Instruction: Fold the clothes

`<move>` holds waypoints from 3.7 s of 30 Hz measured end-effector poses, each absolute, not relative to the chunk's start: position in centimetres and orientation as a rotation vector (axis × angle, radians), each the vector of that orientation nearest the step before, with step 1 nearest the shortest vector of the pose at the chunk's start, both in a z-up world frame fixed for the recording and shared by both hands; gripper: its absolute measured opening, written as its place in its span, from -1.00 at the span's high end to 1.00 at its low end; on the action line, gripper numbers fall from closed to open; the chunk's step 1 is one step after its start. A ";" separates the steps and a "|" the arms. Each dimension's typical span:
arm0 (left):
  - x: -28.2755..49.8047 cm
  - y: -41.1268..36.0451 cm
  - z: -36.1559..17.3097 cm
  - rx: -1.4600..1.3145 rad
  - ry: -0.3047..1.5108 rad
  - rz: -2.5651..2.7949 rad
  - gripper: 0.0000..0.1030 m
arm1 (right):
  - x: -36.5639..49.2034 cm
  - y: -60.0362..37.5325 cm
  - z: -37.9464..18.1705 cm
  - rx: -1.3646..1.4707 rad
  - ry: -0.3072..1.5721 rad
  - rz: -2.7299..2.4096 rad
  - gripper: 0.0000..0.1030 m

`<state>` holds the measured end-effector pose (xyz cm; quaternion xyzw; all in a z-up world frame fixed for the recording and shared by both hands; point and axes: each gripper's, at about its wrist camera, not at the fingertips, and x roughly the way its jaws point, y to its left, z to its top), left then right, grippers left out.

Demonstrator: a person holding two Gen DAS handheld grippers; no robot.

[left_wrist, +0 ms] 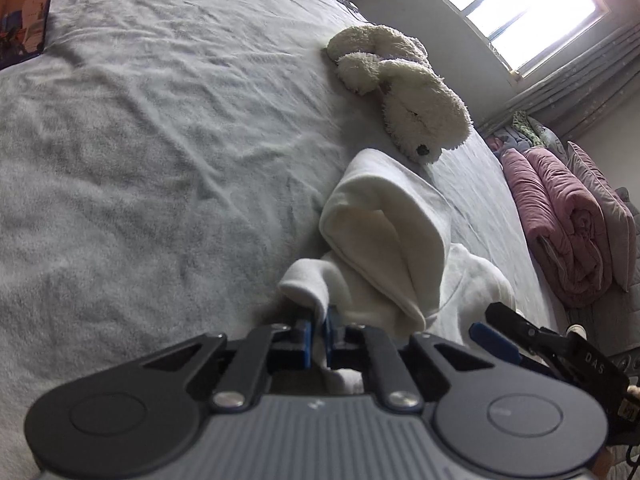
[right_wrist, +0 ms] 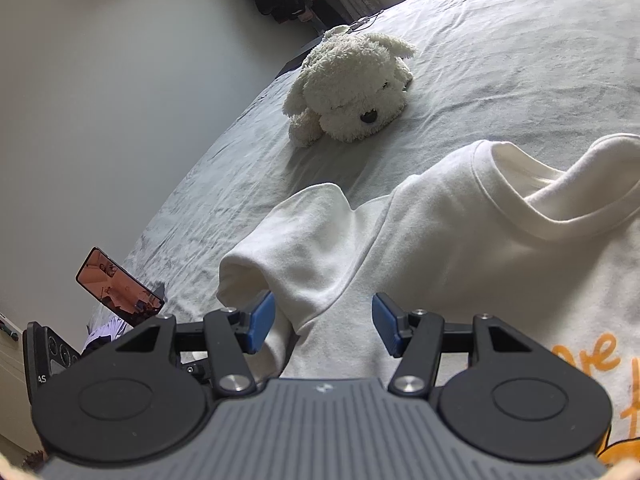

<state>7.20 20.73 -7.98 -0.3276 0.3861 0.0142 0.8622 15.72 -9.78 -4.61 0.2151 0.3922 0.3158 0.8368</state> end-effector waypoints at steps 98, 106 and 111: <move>22.1 1.7 -6.9 0.040 0.698 -0.291 0.76 | 19.3 -26.0 -6.9 0.112 0.652 0.112 0.25; 21.3 3.1 -5.2 -0.035 0.542 -0.147 0.80 | 18.1 -24.7 -5.2 0.074 0.493 0.048 0.82; 22.1 3.2 -6.4 -0.047 0.526 -0.135 0.78 | 19.4 -23.2 -6.7 -0.014 0.529 0.006 0.82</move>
